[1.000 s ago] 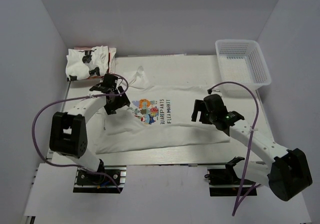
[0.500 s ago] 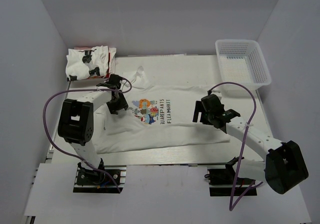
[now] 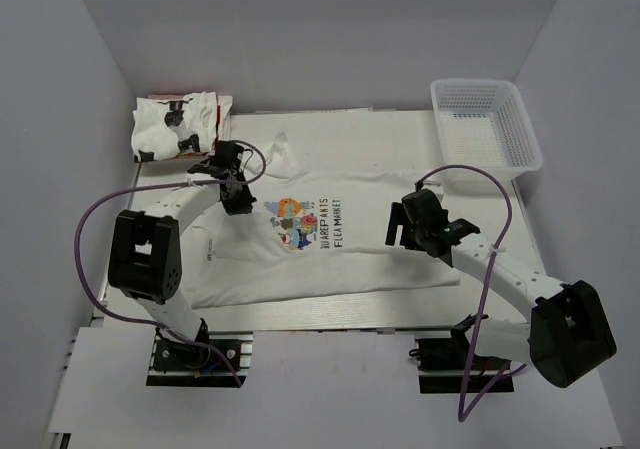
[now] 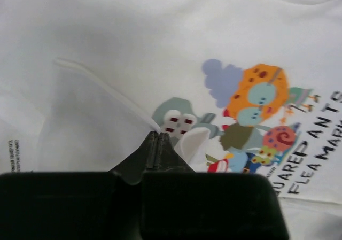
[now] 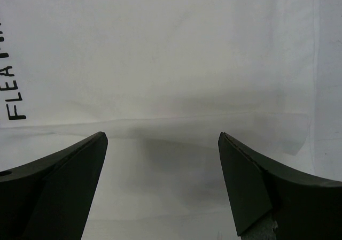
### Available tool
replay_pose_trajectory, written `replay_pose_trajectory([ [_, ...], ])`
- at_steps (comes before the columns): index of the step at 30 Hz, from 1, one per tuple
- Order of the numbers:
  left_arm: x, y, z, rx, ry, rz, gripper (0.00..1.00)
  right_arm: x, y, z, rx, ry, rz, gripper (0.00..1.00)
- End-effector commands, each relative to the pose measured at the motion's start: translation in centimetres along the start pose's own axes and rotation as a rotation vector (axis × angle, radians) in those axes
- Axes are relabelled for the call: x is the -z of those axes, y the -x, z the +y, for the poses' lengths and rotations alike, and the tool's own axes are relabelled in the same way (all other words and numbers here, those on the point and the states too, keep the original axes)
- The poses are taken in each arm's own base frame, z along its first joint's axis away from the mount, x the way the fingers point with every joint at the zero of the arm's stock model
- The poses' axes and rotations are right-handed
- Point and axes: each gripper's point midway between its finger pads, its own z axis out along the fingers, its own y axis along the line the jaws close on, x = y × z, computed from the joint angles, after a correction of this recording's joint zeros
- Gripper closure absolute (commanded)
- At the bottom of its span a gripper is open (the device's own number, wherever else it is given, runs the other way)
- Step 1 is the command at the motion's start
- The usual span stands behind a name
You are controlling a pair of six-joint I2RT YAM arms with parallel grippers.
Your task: Fold and stack the t-shirts
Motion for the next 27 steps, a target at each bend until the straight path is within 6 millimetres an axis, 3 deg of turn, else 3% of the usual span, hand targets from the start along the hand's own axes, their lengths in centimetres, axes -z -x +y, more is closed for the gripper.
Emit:
replay_pose_trajectory([
  [1, 2.1, 2.4, -3.9, -0.077, -0.158, -0.092, 1.00, -0.1, 0.6, 0.0, -0.018, -0.003, -0.023, 0.10],
  [6, 1.3, 4.1, -6.5, -0.201, -0.202, -0.114, 1.00, 0.2, 1.1, -0.2, -0.028, -0.013, -0.047, 0.10],
  [7, 0.2, 3.7, -6.6, -0.210, -0.177, -0.089, 1.00, 0.2, 1.1, -0.3, -0.027, -0.015, -0.047, 0.10],
  [8, 0.4, 4.4, -6.5, -0.221, -0.149, -0.086, 0.99, 0.2, 1.1, -0.3, -0.027, -0.018, -0.047, 0.10],
  [9, 0.1, 4.6, -6.3, -0.221, -0.120, -0.078, 0.70, 0.2, 1.2, -0.5, -0.028, -0.029, -0.052, 0.10],
  [10, -0.2, 5.0, -5.8, -0.227, -0.062, -0.088, 0.50, 0.3, 1.2, -0.6, -0.032, -0.034, -0.051, 0.10],
  [13, 0.1, 6.8, -6.0, -0.223, -0.024, -0.118, 0.36, 0.5, 2.2, -0.6, -0.040, -0.043, -0.077, 0.10],
  [15, 0.9, 8.6, -7.6, -0.245, -0.079, -0.176, 0.33, 0.6, 3.2, -0.2, -0.049, -0.039, -0.110, 0.10],
  [17, 2.2, 10.6, -9.3, -0.255, -0.136, -0.243, 0.24, 0.7, 4.8, 0.5, -0.070, -0.020, -0.146, 0.10],
  [18, 2.0, 11.4, -9.9, -0.265, -0.148, -0.268, 0.13, 0.6, 5.1, 0.9, -0.068, -0.015, -0.146, 0.10],
  [21, 1.8, 14.6, -11.3, -0.292, -0.182, -0.326, 0.09, 0.5, 7.0, 1.8, -0.088, -0.003, -0.180, 0.10],
  [23, -0.1, 16.6, -13.2, -0.358, -0.208, -0.342, 0.09, 0.0, 7.6, 2.1, -0.079, -0.010, -0.187, 0.10],
  [24, -1.0, 17.0, -13.4, -0.383, -0.200, -0.336, 0.09, 0.0, 8.9, 2.5, -0.086, -0.012, -0.206, 0.10],
  [25, -0.2, 19.0, -14.6, -0.414, -0.211, -0.379, 0.10, -0.3, 9.1, 2.3, -0.082, -0.032, -0.208, 0.10],
  [26, -3.2, 18.6, -14.5, -0.439, -0.191, -0.341, 0.12, -0.5, 9.8, 2.3, -0.085, -0.051, -0.216, 0.10],
  [27, -3.9, 19.0, -14.8, -0.462, -0.187, -0.343, 0.14, -0.3, 10.6, 2.3, -0.088, -0.061, -0.225, 0.10],
])
